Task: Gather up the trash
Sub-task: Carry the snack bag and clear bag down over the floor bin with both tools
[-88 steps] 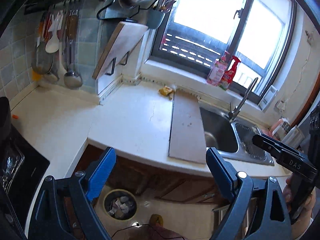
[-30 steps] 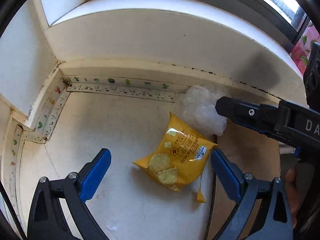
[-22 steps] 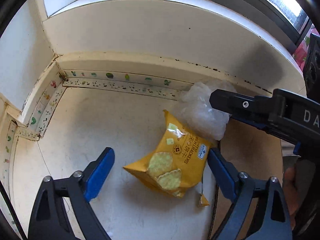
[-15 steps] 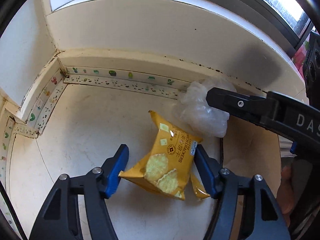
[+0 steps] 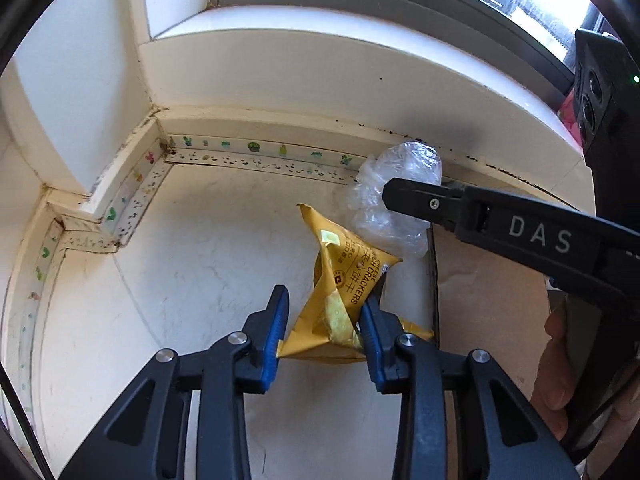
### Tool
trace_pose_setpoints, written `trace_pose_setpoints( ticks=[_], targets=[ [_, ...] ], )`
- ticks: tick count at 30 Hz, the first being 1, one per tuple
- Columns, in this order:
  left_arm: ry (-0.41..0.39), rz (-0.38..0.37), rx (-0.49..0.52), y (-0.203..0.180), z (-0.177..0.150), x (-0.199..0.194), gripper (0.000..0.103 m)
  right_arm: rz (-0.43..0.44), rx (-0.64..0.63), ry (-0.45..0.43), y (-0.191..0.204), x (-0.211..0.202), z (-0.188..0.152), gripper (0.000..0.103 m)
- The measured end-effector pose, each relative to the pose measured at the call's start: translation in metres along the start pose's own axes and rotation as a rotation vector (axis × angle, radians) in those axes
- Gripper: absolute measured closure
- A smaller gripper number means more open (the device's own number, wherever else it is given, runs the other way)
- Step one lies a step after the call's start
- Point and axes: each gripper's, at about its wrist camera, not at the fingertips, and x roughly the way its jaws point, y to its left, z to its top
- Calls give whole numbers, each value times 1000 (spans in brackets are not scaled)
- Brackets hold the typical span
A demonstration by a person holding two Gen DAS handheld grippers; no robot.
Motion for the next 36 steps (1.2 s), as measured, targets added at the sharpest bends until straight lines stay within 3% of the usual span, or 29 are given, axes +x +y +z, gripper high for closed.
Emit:
trace_pose_setpoints(
  ticks=[5, 11, 18, 28, 36],
  targets=[
    [-17, 23, 1, 7, -7, -35, 75, 40, 4, -11, 11, -29, -17, 86],
    [-66, 8, -2, 19, -28, -103, 79, 82, -8, -41, 35, -83, -53, 86],
    [-124, -25, 55, 17, -82, -187, 79, 109, -11, -91, 74, -160, -122, 86],
    [-171, -53, 145, -8, -215, -336, 79, 142, -55, -169, 143, -267, -249, 86],
    [-186, -92, 140, -3, -319, -409, 79, 141, -111, -188, 191, -333, -344, 86]
  ],
)
